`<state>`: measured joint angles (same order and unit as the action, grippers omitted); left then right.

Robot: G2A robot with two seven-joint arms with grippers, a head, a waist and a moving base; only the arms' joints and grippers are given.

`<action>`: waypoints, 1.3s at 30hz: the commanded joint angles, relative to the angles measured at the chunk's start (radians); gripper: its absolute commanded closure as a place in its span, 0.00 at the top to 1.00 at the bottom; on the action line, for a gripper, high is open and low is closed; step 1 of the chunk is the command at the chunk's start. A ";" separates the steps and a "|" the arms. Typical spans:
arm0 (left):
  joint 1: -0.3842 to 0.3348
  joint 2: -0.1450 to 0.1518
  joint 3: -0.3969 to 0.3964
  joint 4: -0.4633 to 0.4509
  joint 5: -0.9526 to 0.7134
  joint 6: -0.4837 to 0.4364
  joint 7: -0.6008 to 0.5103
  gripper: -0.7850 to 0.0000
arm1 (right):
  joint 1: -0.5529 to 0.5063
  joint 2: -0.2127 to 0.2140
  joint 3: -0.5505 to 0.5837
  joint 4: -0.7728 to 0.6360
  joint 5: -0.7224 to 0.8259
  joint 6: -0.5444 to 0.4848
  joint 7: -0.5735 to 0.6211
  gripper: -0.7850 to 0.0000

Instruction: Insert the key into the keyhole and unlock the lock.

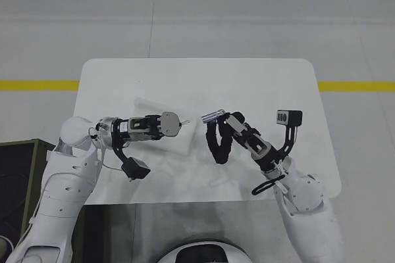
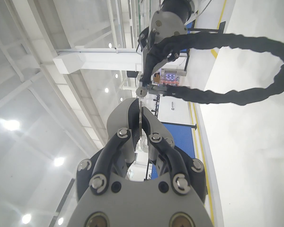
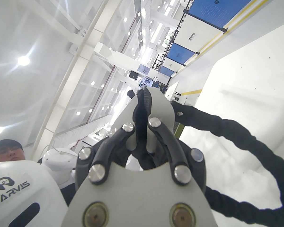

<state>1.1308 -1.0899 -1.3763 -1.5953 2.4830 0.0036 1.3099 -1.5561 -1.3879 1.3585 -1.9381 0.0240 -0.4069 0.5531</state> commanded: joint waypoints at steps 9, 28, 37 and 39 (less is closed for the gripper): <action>0.005 0.010 0.016 -0.018 0.034 0.000 -0.014 0.00 | 0.001 0.004 -0.033 0.005 -0.088 -0.029 -0.059 0.00; -0.016 0.020 0.058 -0.014 0.040 -0.002 -0.031 0.00 | 0.006 0.019 -0.039 0.016 -0.091 -0.032 -0.063 0.00; -0.021 0.026 0.064 -0.013 0.041 0.006 -0.037 0.00 | 0.010 0.025 -0.047 0.019 -0.086 -0.027 -0.060 0.00; -0.022 0.027 0.066 -0.013 0.041 0.007 -0.038 0.00 | 0.011 0.026 -0.051 0.020 -0.079 -0.027 -0.059 0.00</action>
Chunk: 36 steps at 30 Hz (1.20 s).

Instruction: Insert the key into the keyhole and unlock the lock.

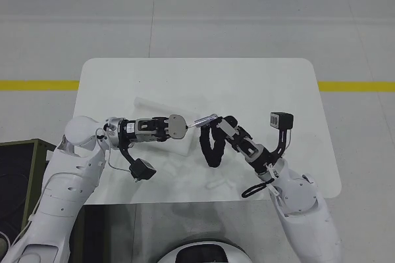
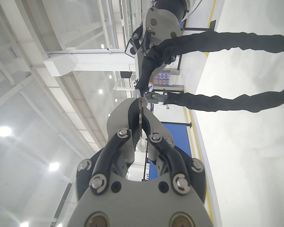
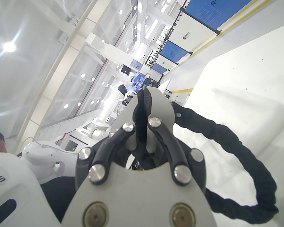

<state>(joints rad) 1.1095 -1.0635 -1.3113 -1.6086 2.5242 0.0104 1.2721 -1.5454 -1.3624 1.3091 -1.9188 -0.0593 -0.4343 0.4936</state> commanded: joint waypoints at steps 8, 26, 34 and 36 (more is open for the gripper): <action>-0.002 0.004 0.005 0.003 -0.017 0.008 0.002 0.00 | 0.010 0.003 -0.021 0.017 0.066 0.016 0.018 0.00; 0.002 0.014 0.008 -0.007 -0.042 0.010 0.004 1.00 | 0.003 0.011 -0.036 0.006 0.026 -0.004 -0.011 0.00; 0.032 0.013 -0.043 0.026 -0.228 0.024 -0.037 1.00 | 0.001 0.016 0.002 -0.002 0.068 -0.005 -0.053 0.00; 0.034 0.011 -0.042 0.051 -0.313 -0.026 -0.021 1.00 | 0.002 0.018 0.011 -0.003 0.074 0.004 -0.052 0.00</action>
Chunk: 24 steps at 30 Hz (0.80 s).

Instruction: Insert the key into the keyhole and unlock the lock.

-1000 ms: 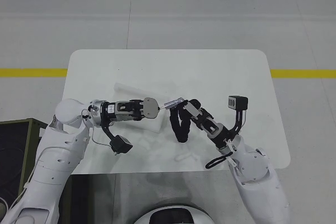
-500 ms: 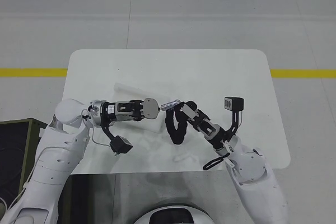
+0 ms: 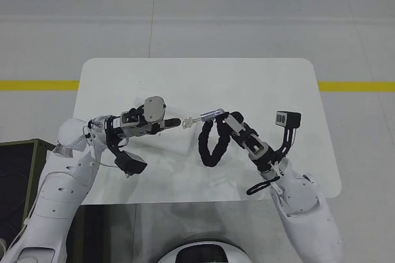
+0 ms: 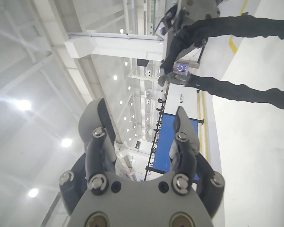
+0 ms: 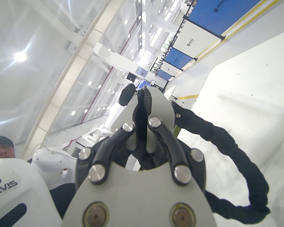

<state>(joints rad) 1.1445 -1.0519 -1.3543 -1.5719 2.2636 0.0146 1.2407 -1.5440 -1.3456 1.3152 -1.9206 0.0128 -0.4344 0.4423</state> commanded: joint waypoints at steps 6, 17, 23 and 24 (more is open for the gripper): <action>-0.001 -0.001 0.001 0.014 -0.052 -0.030 0.010 1.00 | 0.001 0.001 0.007 -0.001 0.002 0.005 -0.004 0.00; -0.015 0.045 -0.085 -0.083 -0.572 -0.947 -0.352 1.00 | -0.022 0.004 0.015 -0.042 -0.060 0.032 -0.065 0.00; -0.021 0.139 0.082 -0.064 -1.281 -1.027 -0.654 1.00 | -0.023 0.007 0.016 -0.046 -0.069 0.034 -0.068 0.00; -0.034 0.157 0.103 -0.072 -1.400 -1.027 -0.725 1.00 | -0.025 0.007 0.017 -0.047 -0.075 0.035 -0.069 0.00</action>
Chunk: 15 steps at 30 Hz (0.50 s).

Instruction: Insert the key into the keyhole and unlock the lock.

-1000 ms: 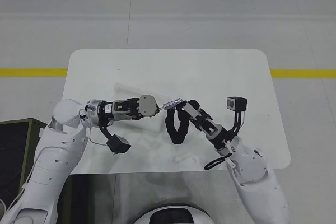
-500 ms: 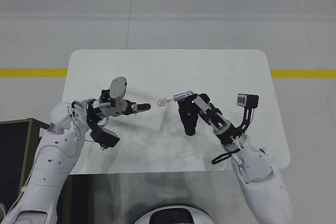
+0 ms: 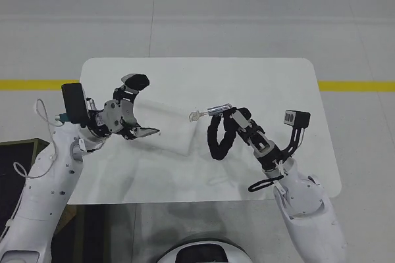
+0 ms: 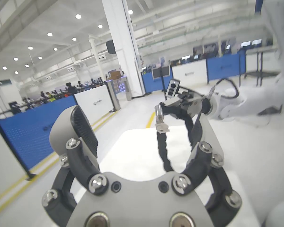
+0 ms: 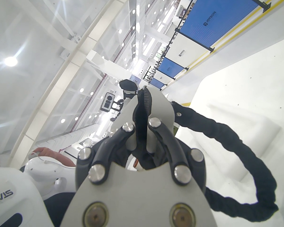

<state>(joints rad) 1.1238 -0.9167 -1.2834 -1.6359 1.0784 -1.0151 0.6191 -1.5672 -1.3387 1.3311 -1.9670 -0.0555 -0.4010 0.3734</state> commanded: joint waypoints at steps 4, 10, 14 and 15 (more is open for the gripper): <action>-0.036 0.063 0.088 -0.045 -0.536 0.003 -0.307 1.00 | -0.003 0.002 -0.006 -0.005 -0.010 0.010 0.010 0.00; -0.036 0.063 0.088 -0.045 -0.536 0.003 -0.307 1.00 | -0.003 0.002 -0.007 -0.006 -0.010 0.006 0.012 0.00; 0.013 0.065 0.168 -0.031 -0.858 0.066 -0.438 1.00 | -0.012 0.003 -0.006 -0.020 -0.028 0.019 -0.010 0.00; 0.002 0.070 0.200 -0.041 -1.060 0.124 -0.552 1.00 | -0.011 0.003 -0.005 -0.022 -0.028 0.021 -0.016 0.00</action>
<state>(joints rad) 1.1305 -0.8523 -1.1299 -1.6674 0.4816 -0.9558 0.2927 -1.5800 -1.3354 1.3253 -1.9874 -0.0831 -0.3823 0.3627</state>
